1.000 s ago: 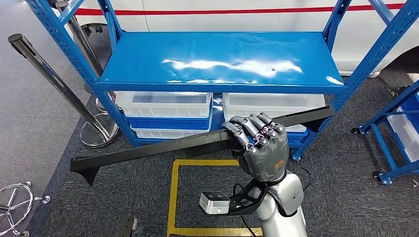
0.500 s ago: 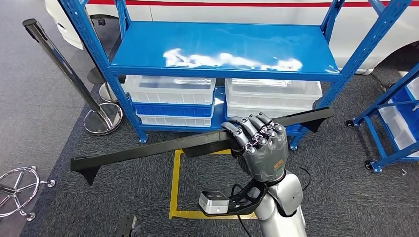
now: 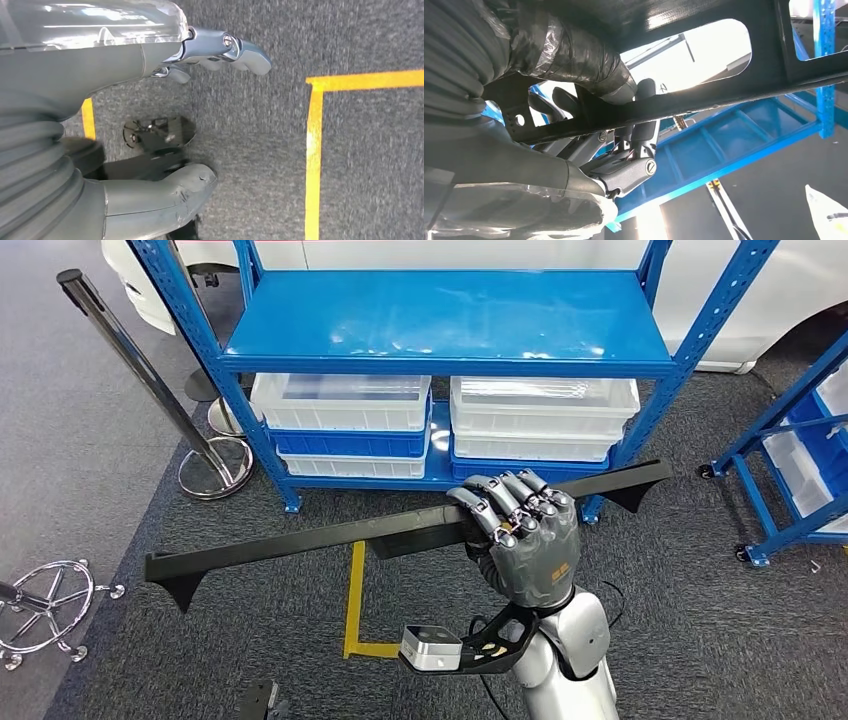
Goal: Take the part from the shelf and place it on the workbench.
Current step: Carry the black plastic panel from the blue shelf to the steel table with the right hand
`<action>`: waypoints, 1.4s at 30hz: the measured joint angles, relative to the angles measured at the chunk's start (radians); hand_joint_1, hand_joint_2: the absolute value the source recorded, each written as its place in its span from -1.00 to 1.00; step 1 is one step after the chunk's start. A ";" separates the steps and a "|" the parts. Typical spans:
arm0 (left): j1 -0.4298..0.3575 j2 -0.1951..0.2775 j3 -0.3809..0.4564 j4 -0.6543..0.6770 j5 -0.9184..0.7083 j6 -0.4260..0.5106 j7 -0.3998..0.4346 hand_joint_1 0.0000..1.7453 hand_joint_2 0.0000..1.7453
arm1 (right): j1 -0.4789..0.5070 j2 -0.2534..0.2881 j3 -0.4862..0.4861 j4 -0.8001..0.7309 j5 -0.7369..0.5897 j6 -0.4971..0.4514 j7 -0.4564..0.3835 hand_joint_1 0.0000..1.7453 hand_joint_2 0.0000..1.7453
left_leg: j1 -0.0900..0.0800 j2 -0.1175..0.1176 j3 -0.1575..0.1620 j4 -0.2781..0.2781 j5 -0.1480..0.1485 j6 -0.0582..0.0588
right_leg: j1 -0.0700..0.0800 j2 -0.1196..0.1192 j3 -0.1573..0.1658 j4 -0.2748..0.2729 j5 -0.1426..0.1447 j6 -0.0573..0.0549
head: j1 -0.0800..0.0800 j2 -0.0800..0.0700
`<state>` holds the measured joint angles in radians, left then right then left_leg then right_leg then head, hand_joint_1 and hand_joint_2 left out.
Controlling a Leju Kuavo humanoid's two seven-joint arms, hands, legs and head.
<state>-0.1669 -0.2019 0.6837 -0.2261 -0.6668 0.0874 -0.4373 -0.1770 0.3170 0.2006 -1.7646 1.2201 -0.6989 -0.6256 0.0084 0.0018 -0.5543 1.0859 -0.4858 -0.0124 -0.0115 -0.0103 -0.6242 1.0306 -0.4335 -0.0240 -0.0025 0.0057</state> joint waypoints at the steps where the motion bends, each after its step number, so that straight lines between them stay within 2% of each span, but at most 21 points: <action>1: -0.002 0.002 0.000 0.000 0.000 0.000 0.000 -1.00 1.00 | 0.000 0.000 0.001 0.000 0.000 0.000 0.000 1.00 1.00 | -0.003 -0.002 0.033 -0.055 0.000 0.006 | 0.000 0.000 -0.004 0.000 0.006 0.006 | 0.000 0.000; 5: -0.006 0.005 -0.001 0.000 -0.002 0.000 0.000 -1.00 1.00 | 0.002 -0.001 0.008 0.001 0.007 0.000 0.010 1.00 1.00 | -0.005 -0.002 0.048 -0.110 0.011 0.027 | -0.003 0.001 -0.017 -0.001 0.018 0.029 | 0.000 0.000; 7: -0.009 0.005 -0.002 0.000 -0.003 0.000 0.001 -1.00 1.00 | 0.002 -0.003 0.012 0.002 0.008 0.000 0.015 1.00 1.00 | 0.000 0.003 0.034 -0.119 0.031 0.043 | -0.002 0.005 -0.036 0.054 -0.047 0.037 | 0.001 0.000; 9: -0.012 0.005 -0.002 0.000 -0.002 0.001 0.001 -1.00 1.00 | 0.003 -0.004 0.014 0.004 0.007 0.000 0.016 1.00 1.00 | -0.002 0.007 0.008 -0.110 0.046 0.051 | -0.003 0.007 -0.067 0.174 -0.139 0.042 | 0.001 0.000; 10: -0.012 0.005 -0.002 0.000 -0.002 0.001 0.001 -1.00 1.00 | 0.004 -0.004 0.016 0.006 0.006 0.000 0.016 1.00 1.00 | -0.003 0.008 -0.007 -0.103 0.052 0.051 | -0.004 0.008 -0.078 0.232 -0.163 0.045 | 0.001 0.000; 12: -0.011 0.005 -0.002 0.000 0.000 0.002 0.001 -1.00 1.00 | 0.004 -0.005 0.019 0.010 0.006 0.000 0.016 1.00 1.00 | -0.003 0.010 -0.041 -0.085 0.063 0.048 | -0.007 0.008 -0.062 0.267 -0.143 0.050 | 0.001 0.000; 14: -0.011 0.005 -0.002 0.000 0.001 0.002 0.000 -1.00 1.00 | 0.004 -0.005 0.022 0.012 0.006 0.000 0.016 1.00 1.00 | -0.001 0.010 -0.072 -0.063 0.072 0.043 | -0.011 0.007 0.011 0.181 -0.095 0.051 | 0.001 0.000; 16: -0.010 0.005 -0.002 0.000 0.001 0.001 -0.001 -1.00 1.00 | 0.004 -0.004 0.027 0.012 0.006 0.000 0.016 1.00 1.00 | -0.002 0.009 -0.095 -0.046 0.082 0.033 | -0.008 0.009 0.083 0.069 -0.096 0.044 | 0.000 0.000; 17: -0.010 0.005 -0.002 0.000 0.001 0.001 -0.001 -1.00 1.00 | 0.004 -0.004 0.029 0.012 0.006 0.000 0.016 1.00 1.00 | -0.003 0.008 -0.100 -0.042 0.088 0.028 | -0.005 0.010 0.098 0.039 -0.106 0.039 | 0.000 0.000; 19: -0.009 0.005 -0.002 0.000 0.001 0.000 -0.002 -1.00 1.00 | 0.004 -0.004 0.031 0.012 0.006 0.000 0.016 1.00 1.00 | -0.004 0.008 -0.103 -0.042 0.096 0.022 | -0.002 0.012 0.101 0.029 -0.106 0.032 | 0.000 0.000; 28: -0.008 0.005 -0.002 0.000 0.001 0.000 -0.002 -1.00 1.00 | 0.004 -0.004 0.031 0.012 0.006 0.000 0.016 1.00 1.00 | -0.004 0.008 -0.103 -0.044 0.100 0.020 | -0.001 0.012 0.100 0.028 -0.105 0.032 | 0.001 0.000; 30: -0.006 0.005 -0.002 0.000 0.001 0.000 -0.002 -1.00 1.00 | 0.004 -0.004 0.032 0.012 0.006 0.000 0.016 1.00 1.00 | -0.004 0.007 -0.106 -0.048 0.109 0.014 | -0.001 0.011 0.094 0.025 -0.099 0.025 | 0.000 0.000; 32: -0.002 0.006 -0.002 0.000 0.001 -0.001 -0.002 -1.00 1.00 | 0.004 -0.004 0.035 0.015 0.006 0.000 0.016 1.00 1.00 | -0.001 0.004 -0.120 -0.024 0.067 0.002 | -0.005 0.008 0.072 0.017 -0.071 0.006 | 0.000 0.000; 33: 0.000 0.006 -0.002 0.000 0.001 -0.001 -0.002 -1.00 1.00 | 0.004 -0.004 0.037 0.016 0.006 0.000 0.016 1.00 1.00 | 0.001 0.003 -0.131 0.035 0.008 -0.006 | -0.007 0.005 0.048 0.012 -0.047 -0.005 | 0.000 0.000; 34: 0.001 0.006 -0.002 0.000 0.001 -0.001 -0.002 -1.00 1.00 | 0.004 -0.004 0.039 0.018 0.007 0.000 0.013 1.00 1.00 | 0.004 0.002 -0.128 0.104 -0.029 -0.012 | -0.008 0.003 0.015 0.013 -0.019 -0.009 | 0.000 0.000; 35: -0.001 0.006 -0.002 0.000 0.001 -0.001 -0.002 -1.00 1.00 | 0.004 -0.003 0.040 0.019 0.010 0.000 0.008 1.00 1.00 | 0.003 0.001 -0.064 0.094 -0.061 -0.011 | -0.006 0.001 -0.024 0.015 0.015 -0.006 | 0.000 0.000; 36: -0.003 0.006 -0.002 0.000 0.001 -0.001 -0.002 -1.00 1.00 | 0.004 -0.003 0.042 0.019 0.013 0.000 0.002 1.00 1.00 | 0.000 0.000 0.004 0.056 -0.073 -0.006 | -0.007 -0.001 -0.057 0.011 0.055 0.003 | 0.000 0.000; 38: -0.008 0.005 -0.002 0.000 0.000 -0.001 -0.002 -1.00 1.00 | 0.005 -0.004 0.045 0.019 0.018 0.000 -0.008 1.00 1.00 | -0.005 0.000 0.126 -0.110 -0.055 0.015 | -0.007 -0.001 -0.090 -0.003 0.110 0.025 | 0.000 0.000; 39: -0.008 0.004 -0.002 0.001 0.000 -0.001 -0.002 -1.00 1.00 | 0.006 -0.005 0.046 0.019 0.018 0.000 -0.010 1.00 1.00 | -0.005 0.003 0.117 -0.125 -0.043 0.026 | -0.009 0.000 -0.095 -0.002 0.101 0.032 | 0.000 0.000; 40: -0.008 0.003 -0.002 0.001 0.000 -0.001 -0.001 -1.00 1.00 | 0.007 -0.006 0.046 0.020 0.018 0.000 -0.010 1.00 1.00 | -0.003 0.006 0.103 -0.127 -0.026 0.035 | -0.008 0.003 -0.103 0.019 0.063 0.035 | 0.001 0.000; 42: -0.008 0.002 -0.002 0.001 0.000 -0.001 -0.001 -1.00 1.00 | 0.008 -0.006 0.046 0.020 0.018 0.000 -0.010 1.00 1.00 | -0.004 0.009 0.066 -0.122 0.004 0.048 | -0.009 0.006 -0.124 0.123 -0.056 0.037 | 0.001 0.000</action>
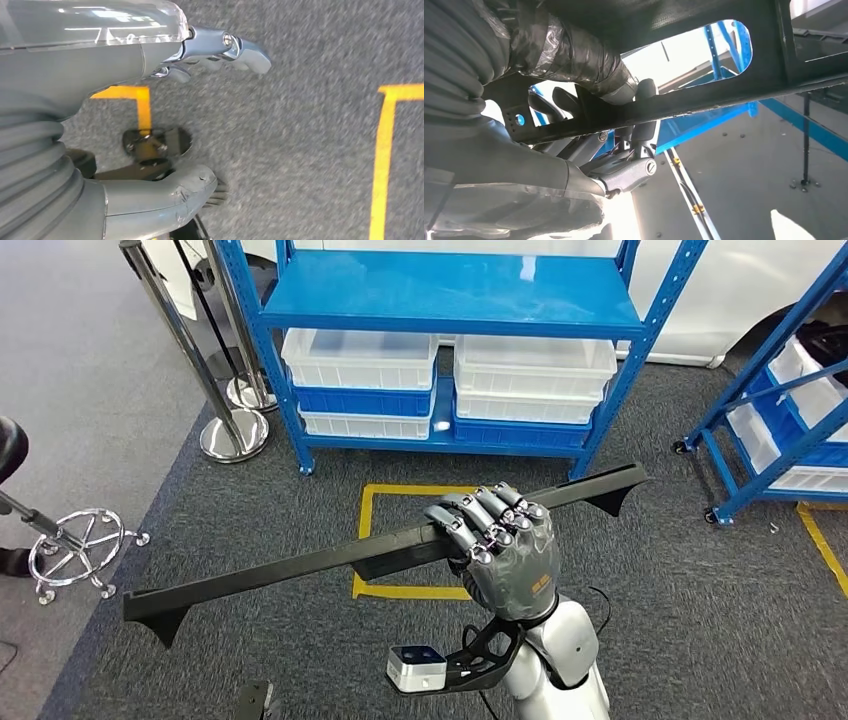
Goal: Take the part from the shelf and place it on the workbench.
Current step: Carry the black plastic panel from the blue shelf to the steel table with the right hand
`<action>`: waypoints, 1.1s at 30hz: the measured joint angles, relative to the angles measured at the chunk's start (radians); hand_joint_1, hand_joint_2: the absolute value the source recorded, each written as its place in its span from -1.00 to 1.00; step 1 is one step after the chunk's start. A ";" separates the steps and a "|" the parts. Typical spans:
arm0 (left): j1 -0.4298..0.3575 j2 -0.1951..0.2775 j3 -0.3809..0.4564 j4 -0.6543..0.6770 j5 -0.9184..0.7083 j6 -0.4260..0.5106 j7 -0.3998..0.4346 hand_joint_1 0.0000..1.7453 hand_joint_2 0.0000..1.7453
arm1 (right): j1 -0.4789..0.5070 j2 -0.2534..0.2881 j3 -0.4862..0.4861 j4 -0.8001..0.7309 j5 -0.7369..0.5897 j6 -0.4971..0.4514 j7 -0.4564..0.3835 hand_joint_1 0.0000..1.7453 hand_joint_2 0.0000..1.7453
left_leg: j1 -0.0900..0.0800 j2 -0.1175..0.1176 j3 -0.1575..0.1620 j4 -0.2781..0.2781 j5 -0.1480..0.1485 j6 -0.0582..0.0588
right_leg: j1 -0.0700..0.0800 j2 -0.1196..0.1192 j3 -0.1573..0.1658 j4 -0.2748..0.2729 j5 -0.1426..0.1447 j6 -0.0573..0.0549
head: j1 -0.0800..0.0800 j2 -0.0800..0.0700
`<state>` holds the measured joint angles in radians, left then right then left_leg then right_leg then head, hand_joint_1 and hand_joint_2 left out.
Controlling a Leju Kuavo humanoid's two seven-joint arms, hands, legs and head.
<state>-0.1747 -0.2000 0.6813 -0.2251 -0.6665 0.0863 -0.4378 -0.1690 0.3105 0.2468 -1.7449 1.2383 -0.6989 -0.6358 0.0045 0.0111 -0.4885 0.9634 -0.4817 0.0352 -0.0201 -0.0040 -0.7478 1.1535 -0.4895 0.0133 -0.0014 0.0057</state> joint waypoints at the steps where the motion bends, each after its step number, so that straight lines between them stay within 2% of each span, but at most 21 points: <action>1: 0.000 -0.001 0.000 0.000 0.000 0.000 0.000 -1.00 1.00 | 0.001 0.000 0.000 0.000 0.000 0.000 0.000 1.00 1.00 | -0.002 0.001 -0.021 0.006 0.014 0.002 | 0.000 0.000 -0.007 0.066 -0.041 0.001 | 0.000 0.000; 2: 0.000 -0.001 0.000 0.000 0.000 0.000 0.000 -1.00 1.00 | 0.001 0.000 0.000 0.000 0.000 0.000 0.000 1.00 1.00 | -0.004 0.002 -0.045 0.013 0.027 0.003 | 0.000 0.000 -0.008 0.125 -0.054 0.002 | 0.000 0.000; 4: 0.000 -0.002 0.000 0.000 0.000 0.000 0.000 -1.00 1.00 | 0.002 0.000 0.000 0.000 0.000 0.000 0.000 1.00 1.00 | -0.006 0.003 -0.095 0.031 0.050 0.001 | 0.000 0.000 0.025 0.166 -0.010 0.000 | 0.000 0.000; 5: 0.000 -0.002 0.000 0.000 -0.001 0.000 0.000 -1.00 1.00 | 0.002 0.000 0.000 0.000 0.000 0.000 0.000 1.00 1.00 | -0.007 0.003 -0.119 0.041 0.061 -0.001 | 0.001 0.000 0.064 0.140 0.015 -0.003 | 0.000 0.000; 6: 0.000 -0.003 0.000 0.000 -0.003 0.000 0.001 -1.00 1.00 | 0.002 0.000 0.000 0.000 0.000 0.000 0.000 1.00 1.00 | -0.007 0.003 -0.139 0.051 0.070 -0.004 | 0.003 0.000 0.118 0.082 0.014 -0.008 | 0.000 0.000; 8: -0.002 -0.006 -0.003 0.000 -0.007 0.000 0.004 -1.00 1.00 | 0.001 0.000 0.000 0.000 0.001 0.000 -0.001 1.00 1.00 | -0.009 0.002 -0.162 0.064 0.087 -0.013 | 0.009 0.000 0.219 -0.057 -0.034 -0.016 | 0.000 0.000; 10: -0.002 -0.008 -0.006 0.000 -0.012 0.001 0.009 -1.00 1.00 | 0.001 0.000 0.001 0.000 0.003 0.000 -0.001 1.00 1.00 | -0.008 0.001 -0.171 0.062 0.109 -0.025 | 0.015 0.000 0.249 -0.124 -0.059 -0.022 | 0.000 0.000; 12: -0.001 -0.007 -0.007 0.000 -0.016 0.002 0.013 -1.00 1.00 | 0.000 0.001 0.001 0.000 0.005 0.000 0.001 1.00 1.00 | -0.005 -0.001 -0.181 0.063 0.108 -0.038 | 0.012 -0.003 0.232 -0.129 -0.036 -0.032 | 0.000 0.000; 14: -0.001 -0.007 -0.008 0.000 -0.017 0.002 0.016 -1.00 1.00 | 0.000 0.001 0.001 0.000 0.007 0.000 0.005 1.00 1.00 | 0.000 -0.003 -0.204 0.119 0.028 -0.050 | 0.006 -0.007 0.205 -0.133 -0.006 -0.044 | -0.001 0.000; 16: -0.006 -0.007 -0.008 0.000 -0.017 0.002 0.015 -1.00 1.00 | 0.000 0.001 0.001 0.000 0.009 0.000 0.011 1.00 1.00 | 0.005 -0.004 -0.229 0.238 -0.076 -0.061 | 0.006 -0.009 0.169 -0.132 0.023 -0.050 | -0.001 0.000; 17: -0.010 -0.007 -0.008 0.000 -0.016 0.002 0.014 -1.00 1.00 | -0.001 0.002 0.001 0.000 0.010 0.000 0.014 1.00 1.00 | 0.008 -0.004 -0.234 0.296 -0.098 -0.065 | 0.006 -0.010 0.150 -0.131 0.038 -0.049 | -0.001 0.000; 18: -0.014 -0.006 -0.008 0.000 -0.016 0.002 0.013 -1.00 1.00 | -0.001 0.001 0.001 0.000 0.012 0.000 0.017 1.00 1.00 | 0.011 -0.004 -0.227 0.333 -0.092 -0.069 | 0.006 -0.010 0.129 -0.129 0.053 -0.047 | -0.001 0.000; 19: -0.018 -0.006 -0.008 0.000 -0.015 0.002 0.011 -1.00 1.00 | -0.001 0.001 0.001 0.000 0.013 0.000 0.019 1.00 1.00 | 0.014 -0.004 -0.206 0.341 -0.064 -0.073 | 0.005 -0.011 0.109 -0.127 0.068 -0.045 | -0.001 0.000; 21: -0.026 -0.005 -0.008 0.000 -0.014 0.004 0.009 -1.00 1.00 | -0.003 0.002 0.001 0.000 0.017 0.000 0.021 1.00 1.00 | 0.019 -0.005 -0.117 0.266 -0.014 -0.075 | 0.002 -0.011 0.071 -0.122 0.096 -0.036 | -0.001 0.000; 23: -0.035 -0.004 -0.008 0.000 -0.011 0.005 0.006 -1.00 1.00 | -0.008 0.003 0.003 0.000 0.020 0.000 0.024 1.00 1.00 | 0.017 -0.007 0.005 0.108 -0.040 -0.067 | 0.002 -0.011 0.048 -0.117 0.121 -0.024 | -0.001 0.000; 24: -0.039 -0.004 -0.008 0.000 -0.009 0.006 0.004 -1.00 1.00 | -0.012 0.004 0.005 0.000 0.021 0.000 0.026 1.00 1.00 | 0.015 -0.008 0.043 0.049 -0.062 -0.060 | 0.002 -0.012 0.043 -0.119 0.135 -0.018 | -0.001 0.000; 26: -0.041 -0.004 -0.008 0.000 -0.004 0.007 0.001 -1.00 1.00 | -0.019 0.004 0.013 0.002 0.023 0.000 0.030 1.00 1.00 | 0.010 -0.009 0.053 0.007 -0.067 -0.042 | 0.001 -0.014 0.039 -0.131 0.162 -0.005 | -0.001 0.000; 28: -0.039 -0.004 -0.007 0.000 -0.001 0.007 0.001 -1.00 1.00 | -0.022 0.003 0.018 0.004 0.024 0.000 0.031 1.00 1.00 | 0.011 -0.004 0.032 0.007 -0.039 -0.023 | -0.002 -0.010 0.028 -0.125 0.141 0.005 | 0.000 0.000; 31: -0.037 -0.004 -0.007 0.000 0.000 0.008 0.000 -1.00 1.00 | -0.023 0.003 0.018 0.007 0.024 0.000 0.033 1.00 1.00 | 0.007 0.000 -0.018 0.009 0.006 -0.003 | -0.002 -0.005 -0.006 0.018 -0.021 0.007 | 0.000 0.000; 32: -0.037 -0.004 -0.007 0.000 0.000 0.008 0.000 -1.00 1.00 | -0.023 0.003 0.018 0.008 0.024 0.000 0.033 1.00 1.00 | 0.005 0.000 -0.037 0.012 0.020 0.000 | -0.001 -0.005 -0.013 0.084 -0.054 0.006 | 0.000 0.000; 33: -0.036 -0.004 -0.007 0.000 0.000 0.008 0.000 -1.00 1.00 | -0.024 0.003 0.018 0.010 0.025 0.000 0.033 1.00 1.00 | 0.002 0.000 -0.058 0.016 0.032 0.001 | -0.001 -0.004 -0.012 0.134 -0.057 0.005 | 0.000 0.000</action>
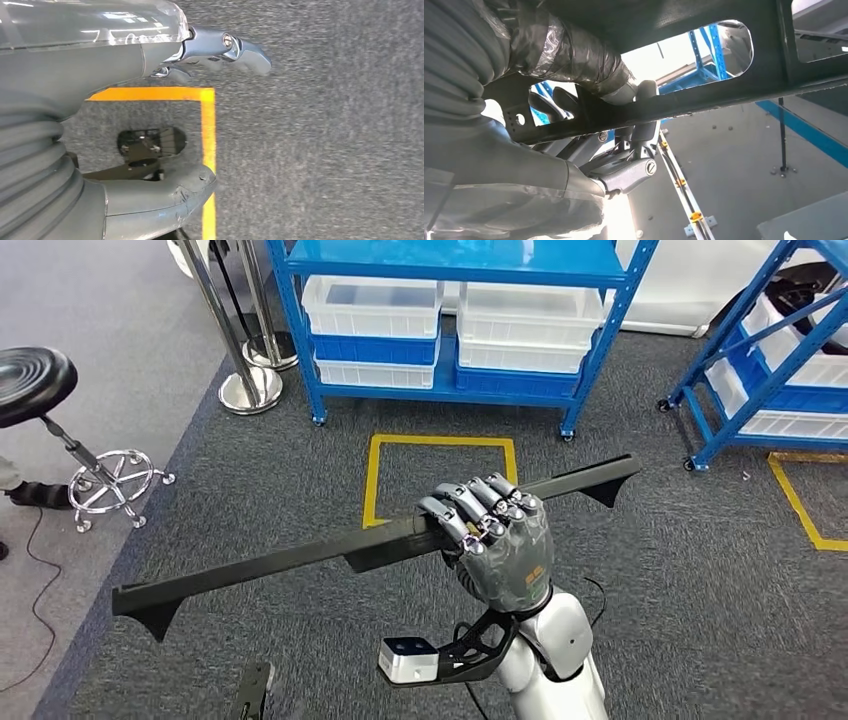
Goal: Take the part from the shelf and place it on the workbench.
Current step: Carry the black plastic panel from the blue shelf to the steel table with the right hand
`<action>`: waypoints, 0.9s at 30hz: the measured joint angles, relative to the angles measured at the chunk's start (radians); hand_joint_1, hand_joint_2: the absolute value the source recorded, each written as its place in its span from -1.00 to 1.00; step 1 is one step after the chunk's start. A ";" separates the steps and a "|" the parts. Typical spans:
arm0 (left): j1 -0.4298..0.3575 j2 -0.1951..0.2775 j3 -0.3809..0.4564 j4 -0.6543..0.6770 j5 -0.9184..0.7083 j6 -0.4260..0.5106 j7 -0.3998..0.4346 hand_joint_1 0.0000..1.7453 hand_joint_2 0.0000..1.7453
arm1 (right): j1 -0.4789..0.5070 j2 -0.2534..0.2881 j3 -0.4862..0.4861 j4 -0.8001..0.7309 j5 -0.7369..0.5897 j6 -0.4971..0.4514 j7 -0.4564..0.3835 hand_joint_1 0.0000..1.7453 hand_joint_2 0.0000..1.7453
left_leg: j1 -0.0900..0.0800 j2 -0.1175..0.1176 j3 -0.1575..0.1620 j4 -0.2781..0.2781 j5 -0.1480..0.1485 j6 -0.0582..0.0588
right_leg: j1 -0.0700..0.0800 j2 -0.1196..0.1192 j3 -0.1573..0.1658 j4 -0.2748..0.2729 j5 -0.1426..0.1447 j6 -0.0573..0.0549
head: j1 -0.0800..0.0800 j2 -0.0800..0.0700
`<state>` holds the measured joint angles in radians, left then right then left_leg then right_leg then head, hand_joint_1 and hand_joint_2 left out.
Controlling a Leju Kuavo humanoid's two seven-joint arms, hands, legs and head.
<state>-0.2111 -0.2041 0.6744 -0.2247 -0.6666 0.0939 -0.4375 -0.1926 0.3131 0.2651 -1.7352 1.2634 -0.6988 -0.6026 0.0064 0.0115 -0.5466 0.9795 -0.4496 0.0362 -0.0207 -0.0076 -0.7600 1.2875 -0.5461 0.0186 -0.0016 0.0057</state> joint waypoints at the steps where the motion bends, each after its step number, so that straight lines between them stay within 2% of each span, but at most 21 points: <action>1: 0.001 0.000 0.000 0.000 0.000 0.000 0.000 -1.00 1.00 | 0.000 0.000 0.000 0.001 0.001 0.000 0.000 1.00 1.00 | -0.003 0.000 -0.022 0.006 0.011 0.000 | 0.001 0.001 0.013 0.023 0.022 -0.002 | 0.000 0.000; 2: 0.002 0.000 0.000 0.000 0.000 0.000 0.000 -1.00 1.00 | -0.001 0.000 0.000 0.002 0.003 0.000 0.000 1.00 1.00 | -0.005 0.000 -0.042 0.012 0.021 -0.001 | 0.002 0.001 0.041 0.015 0.052 -0.007 | 0.000 0.000; 3: 0.003 0.000 0.000 0.000 0.000 0.000 -0.001 -1.00 1.00 | -0.001 0.000 0.000 0.003 0.004 0.000 0.001 1.00 1.00 | -0.006 0.000 -0.061 0.019 0.030 -0.003 | 0.005 0.001 0.088 -0.026 0.071 -0.014 | 0.000 0.000; 4: 0.004 -0.001 0.000 0.000 0.001 0.000 -0.002 -1.00 1.00 | -0.003 0.000 0.001 0.003 0.006 0.000 0.001 1.00 1.00 | -0.008 -0.001 -0.076 0.026 0.036 -0.005 | 0.009 0.000 0.149 -0.092 0.065 -0.022 | 0.000 0.000; 5: 0.005 -0.001 0.000 0.000 0.001 0.000 -0.003 -1.00 1.00 | -0.006 0.001 0.003 0.003 0.008 0.000 0.001 1.00 1.00 | -0.010 -0.001 -0.086 0.033 0.042 -0.009 | 0.013 -0.001 0.206 -0.166 0.042 -0.028 | 0.000 0.000; 6: 0.006 -0.002 0.000 0.000 0.001 0.000 -0.005 -1.00 1.00 | -0.010 0.001 0.007 0.004 0.010 0.000 0.002 1.00 1.00 | -0.010 -0.001 -0.091 0.038 0.048 -0.014 | 0.017 -0.001 0.249 -0.225 0.016 -0.031 | 0.000 0.000; 7: 0.007 -0.002 0.000 0.000 0.001 0.000 -0.007 -1.00 1.00 | -0.013 0.002 0.010 0.005 0.010 0.000 0.001 1.00 1.00 | -0.010 0.000 -0.094 0.039 0.055 -0.020 | 0.021 -0.001 0.272 -0.263 -0.002 -0.032 | 0.000 0.000; 9: 0.008 -0.002 0.000 0.000 0.003 0.000 -0.010 -1.00 1.00 | -0.016 0.002 0.015 0.011 0.009 0.000 0.000 1.00 1.00 | -0.007 -0.001 -0.099 0.039 0.065 -0.034 | 0.019 -0.001 0.271 -0.281 0.006 -0.037 | 0.000 0.000; 10: 0.009 -0.002 0.000 0.000 0.004 0.000 -0.011 -1.00 1.00 | -0.017 0.003 0.017 0.016 0.009 0.000 0.001 1.00 1.00 | -0.005 -0.002 -0.106 0.050 0.053 -0.040 | 0.017 -0.002 0.265 -0.283 0.015 -0.043 | -0.001 0.000; 11: 0.010 -0.002 0.000 0.000 0.005 0.000 -0.012 -1.00 1.00 | -0.019 0.003 0.019 0.021 0.010 0.000 0.002 1.00 1.00 | -0.003 -0.004 -0.119 0.079 0.024 -0.047 | 0.014 -0.003 0.258 -0.286 0.026 -0.049 | -0.001 0.000; 12: 0.011 -0.001 0.000 0.000 0.006 0.000 -0.013 -1.00 1.00 | -0.021 0.004 0.022 0.027 0.011 0.000 0.004 1.00 1.00 | 0.000 -0.006 -0.138 0.128 -0.018 -0.053 | 0.013 -0.005 0.249 -0.286 0.035 -0.053 | -0.001 0.000; 14: 0.013 -0.001 0.000 0.000 0.006 -0.001 -0.013 -1.00 1.00 | -0.023 0.004 0.028 0.038 0.014 0.000 0.006 1.00 1.00 | 0.004 -0.006 -0.178 0.255 -0.094 -0.064 | 0.014 -0.005 0.227 -0.284 0.050 -0.057 | -0.001 0.000; 15: 0.014 -0.001 0.000 0.000 0.006 -0.001 -0.013 -1.00 1.00 | -0.023 0.004 0.030 0.043 0.014 0.000 0.006 1.00 1.00 | 0.006 -0.006 -0.187 0.297 -0.105 -0.068 | 0.015 -0.005 0.217 -0.283 0.057 -0.056 | -0.001 0.000; 16: 0.015 -0.001 0.000 0.000 0.006 -0.001 -0.014 -1.00 1.00 | -0.024 0.004 0.031 0.048 0.015 0.000 0.007 1.00 1.00 | 0.007 -0.006 -0.177 0.305 -0.099 -0.070 | 0.015 -0.005 0.208 -0.280 0.062 -0.055 | -0.001 0.000; 17: 0.016 -0.001 0.000 0.000 0.005 -0.001 -0.014 -1.00 1.00 | -0.024 0.004 0.031 0.052 0.016 0.000 0.009 1.00 1.00 | 0.008 -0.005 -0.148 0.272 -0.077 -0.071 | 0.014 -0.004 0.201 -0.278 0.066 -0.053 | -0.001 0.000; 19: 0.016 0.001 0.000 0.000 0.005 -0.003 -0.018 -1.00 1.00 | -0.025 0.004 0.036 0.058 0.019 0.000 0.018 1.00 1.00 | 0.008 -0.006 -0.054 0.136 -0.036 -0.066 | 0.015 -0.005 0.189 -0.270 0.070 -0.048 | -0.001 0.000; 20: 0.016 0.003 0.000 0.000 0.005 -0.004 -0.020 -1.00 1.00 | -0.025 0.004 0.041 0.060 0.022 0.000 0.025 1.00 1.00 | 0.006 -0.007 -0.018 0.079 -0.026 -0.060 | 0.016 -0.004 0.185 -0.267 0.072 -0.044 | -0.001 0.000; 21: 0.017 0.005 0.000 0.000 0.007 -0.005 -0.021 -1.00 1.00 | -0.026 0.003 0.047 0.062 0.027 0.000 0.034 1.00 1.00 | 0.004 -0.008 0.002 0.043 -0.025 -0.053 | 0.017 -0.004 0.181 -0.265 0.074 -0.040 | -0.001 0.000; 23: 0.020 0.008 0.000 0.000 0.009 -0.009 -0.023 -1.00 1.00 | -0.029 -0.001 0.070 0.072 0.035 0.000 0.060 1.00 1.00 | -0.001 -0.008 0.005 0.025 -0.024 -0.039 | 0.018 -0.004 0.177 -0.266 0.082 -0.027 | -0.001 0.000; 25: 0.023 0.009 0.000 0.000 0.006 -0.010 -0.021 -1.00 1.00 | -0.034 -0.007 0.101 0.086 0.035 0.000 0.088 1.00 1.00 | 0.004 -0.006 0.005 0.010 -0.014 -0.021 | 0.017 -0.003 0.172 -0.258 0.076 -0.016 | 0.000 0.000; 27: 0.024 0.010 0.000 0.000 0.000 -0.010 -0.018 -1.00 1.00 | -0.038 -0.012 0.123 0.097 0.034 0.000 0.106 1.00 1.00 | 0.008 -0.004 0.002 -0.001 -0.001 -0.006 | 0.016 0.001 0.137 -0.185 0.025 -0.008 | 0.000 0.000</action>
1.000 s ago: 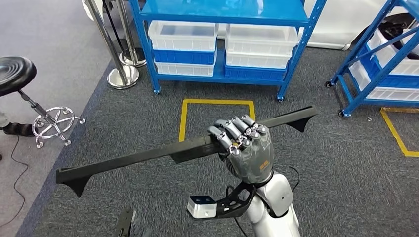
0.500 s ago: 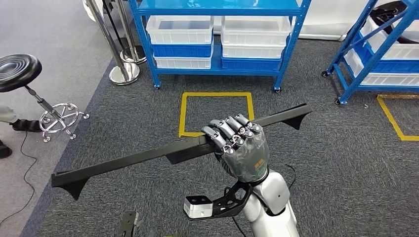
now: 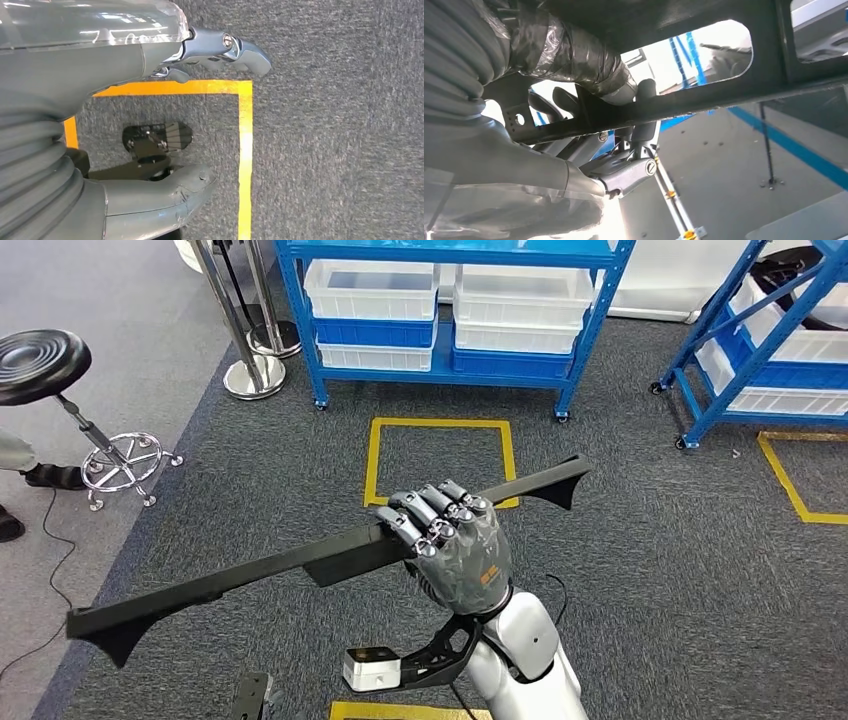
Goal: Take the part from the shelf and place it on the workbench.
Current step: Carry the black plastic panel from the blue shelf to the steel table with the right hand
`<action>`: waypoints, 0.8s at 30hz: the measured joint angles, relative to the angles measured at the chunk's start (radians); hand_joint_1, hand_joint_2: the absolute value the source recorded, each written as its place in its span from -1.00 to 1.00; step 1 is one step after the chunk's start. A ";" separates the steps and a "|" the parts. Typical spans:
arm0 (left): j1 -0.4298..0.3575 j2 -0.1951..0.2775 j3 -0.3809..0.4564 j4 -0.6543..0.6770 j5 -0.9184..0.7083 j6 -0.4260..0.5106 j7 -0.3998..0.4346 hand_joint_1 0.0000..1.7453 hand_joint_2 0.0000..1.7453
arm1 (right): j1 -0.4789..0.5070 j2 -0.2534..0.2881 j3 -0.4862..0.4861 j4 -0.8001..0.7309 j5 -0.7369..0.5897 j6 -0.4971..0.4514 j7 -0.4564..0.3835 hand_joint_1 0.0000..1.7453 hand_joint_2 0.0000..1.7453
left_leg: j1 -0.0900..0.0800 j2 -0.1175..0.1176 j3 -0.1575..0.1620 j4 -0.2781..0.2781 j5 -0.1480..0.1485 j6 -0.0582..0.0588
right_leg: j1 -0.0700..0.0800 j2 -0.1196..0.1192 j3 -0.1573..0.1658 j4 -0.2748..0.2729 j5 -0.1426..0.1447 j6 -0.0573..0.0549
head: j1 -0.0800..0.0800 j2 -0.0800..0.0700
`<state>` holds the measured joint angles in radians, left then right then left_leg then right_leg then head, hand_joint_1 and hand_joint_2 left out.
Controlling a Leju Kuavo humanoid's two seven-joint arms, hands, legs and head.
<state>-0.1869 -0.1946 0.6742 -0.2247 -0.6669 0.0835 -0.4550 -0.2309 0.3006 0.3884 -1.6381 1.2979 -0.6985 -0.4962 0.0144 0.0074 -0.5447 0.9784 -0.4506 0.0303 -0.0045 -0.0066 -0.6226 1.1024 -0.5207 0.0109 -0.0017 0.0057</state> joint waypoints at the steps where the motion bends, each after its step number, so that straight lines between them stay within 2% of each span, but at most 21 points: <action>1: 0.001 0.000 0.000 0.000 -0.002 0.000 0.001 -1.00 1.00 | -0.001 -0.002 0.006 0.006 0.000 0.000 0.004 1.00 1.00 | -0.001 0.000 -0.004 0.000 0.003 0.004 | -0.001 0.002 -0.029 0.062 -0.035 0.003 | 0.000 0.000; 2: 0.002 0.000 0.000 0.000 -0.003 0.000 0.002 -1.00 1.00 | -0.001 -0.005 0.011 0.012 0.000 0.000 0.007 1.00 1.00 | -0.002 0.000 -0.010 0.001 0.005 0.006 | -0.002 0.002 -0.059 0.128 -0.065 0.005 | 0.000 0.000; 3: 0.004 0.000 0.000 0.000 -0.003 0.000 0.003 -1.00 1.00 | -0.001 -0.007 0.014 0.017 0.000 0.000 0.008 1.00 1.00 | -0.003 0.000 -0.014 0.004 0.007 0.006 | -0.002 0.002 -0.080 0.175 -0.080 0.007 | 0.000 0.000; 4: 0.006 0.001 0.000 0.000 -0.003 0.000 0.003 -1.00 1.00 | -0.001 -0.010 0.016 0.023 0.000 0.000 0.008 1.00 1.00 | -0.003 0.000 -0.018 0.007 0.008 0.006 | -0.003 0.002 -0.084 0.188 -0.075 0.008 | 0.000 0.000; 5: 0.007 0.001 0.000 0.000 -0.004 0.001 0.004 -1.00 1.00 | -0.001 -0.013 0.019 0.027 -0.001 0.000 0.009 1.00 1.00 | -0.003 0.000 -0.021 0.011 0.008 0.005 | -0.003 0.002 -0.068 0.163 -0.052 0.007 | 0.000 0.000; 7: 0.007 0.000 0.000 0.000 -0.005 0.002 0.007 -1.00 1.00 | -0.001 -0.017 0.025 0.032 -0.002 0.000 0.012 1.00 1.00 | -0.004 -0.001 -0.026 0.021 0.006 0.001 | -0.003 0.002 0.002 0.037 0.009 0.002 | 0.000 0.000; 8: 0.007 -0.001 0.000 0.000 -0.005 0.003 0.008 -1.00 1.00 | -0.002 -0.019 0.027 0.033 -0.003 0.000 0.014 1.00 1.00 | -0.006 -0.001 -0.029 0.027 0.004 -0.003 | -0.002 0.002 0.031 -0.020 0.027 -0.003 | 0.000 0.000; 9: 0.006 -0.001 -0.001 0.000 -0.007 0.003 0.010 -1.00 1.00 | -0.002 -0.021 0.028 0.034 -0.004 0.000 0.015 1.00 1.00 | -0.008 -0.001 -0.033 0.032 0.003 -0.008 | 0.000 0.003 0.047 -0.055 0.034 -0.007 | 0.000 0.000; 11: 0.005 -0.001 -0.001 0.000 -0.012 0.004 0.013 -1.00 1.00 | -0.002 -0.027 0.031 0.037 -0.012 0.000 0.016 1.00 1.00 | -0.010 0.000 -0.039 0.035 0.005 -0.019 | 0.003 0.005 0.047 -0.069 0.035 -0.017 | 0.000 0.000; 13: 0.003 -0.002 0.000 0.000 -0.016 0.003 0.013 -1.00 1.00 | -0.003 -0.040 0.041 0.041 -0.025 0.000 0.037 1.00 1.00 | -0.009 0.000 -0.045 0.041 0.000 -0.029 | -0.001 0.006 0.045 -0.074 0.043 -0.029 | 0.000 0.000; 15: 0.000 -0.002 0.000 0.000 -0.011 0.000 0.008 -1.00 1.00 | -0.011 -0.061 0.070 0.044 -0.011 0.000 0.084 1.00 1.00 | -0.006 -0.001 -0.071 0.101 -0.041 -0.039 | -0.005 0.005 0.044 -0.080 0.050 -0.041 | 0.000 0.000; 17: 0.000 -0.002 0.001 0.000 -0.003 -0.005 0.002 -1.00 1.00 | -0.018 -0.083 0.103 0.044 0.033 0.000 0.122 1.00 1.00 | -0.003 -0.001 -0.125 0.228 -0.107 -0.048 | -0.004 0.005 0.039 -0.080 0.052 -0.046 | 0.000 0.000; 18: 0.001 -0.002 0.002 0.000 0.000 -0.009 0.000 -1.00 1.00 | -0.018 -0.092 0.116 0.044 0.056 0.000 0.132 1.00 1.00 | -0.002 -0.001 -0.149 0.286 -0.128 -0.051 | -0.003 0.005 0.038 -0.079 0.053 -0.047 | 0.000 0.000; 19: 0.003 -0.002 0.002 0.000 0.000 -0.013 -0.001 -1.00 1.00 | -0.016 -0.100 0.125 0.043 0.076 0.000 0.137 1.00 1.00 | -0.002 -0.001 -0.159 0.313 -0.131 -0.052 | -0.003 0.005 0.037 -0.078 0.053 -0.047 | 0.000 0.000; 20: 0.005 -0.002 0.002 0.000 -0.001 -0.015 -0.002 -1.00 1.00 | -0.014 -0.107 0.133 0.041 0.095 0.000 0.143 1.00 1.00 | -0.002 -0.001 -0.151 0.302 -0.115 -0.051 | -0.002 0.005 0.037 -0.077 0.053 -0.047 | 0.000 0.000; 22: 0.007 -0.002 0.002 0.000 -0.003 -0.017 -0.002 -1.00 1.00 | -0.012 -0.117 0.141 0.033 0.128 0.000 0.155 1.00 1.00 | -0.003 -0.002 -0.089 0.179 -0.050 -0.042 | 0.000 0.006 0.038 -0.076 0.053 -0.047 | 0.000 0.000; 24: 0.009 -0.001 0.002 0.000 -0.007 -0.013 0.008 -1.00 1.00 | -0.012 -0.124 0.145 0.026 0.146 0.000 0.158 1.00 1.00 | -0.008 -0.003 -0.031 0.061 -0.014 -0.030 | 0.003 0.007 0.036 -0.075 0.053 -0.041 | 0.000 0.000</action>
<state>-0.1780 -0.1958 0.6760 -0.2247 -0.6737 0.0706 -0.4473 -0.2430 0.1765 0.5331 -1.6119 1.4436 -0.6989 -0.3385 0.0067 0.0048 -0.5760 1.0398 -0.4643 -0.0001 -0.0013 0.0004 -0.5861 1.0278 -0.4672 -0.0305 -0.0021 0.0057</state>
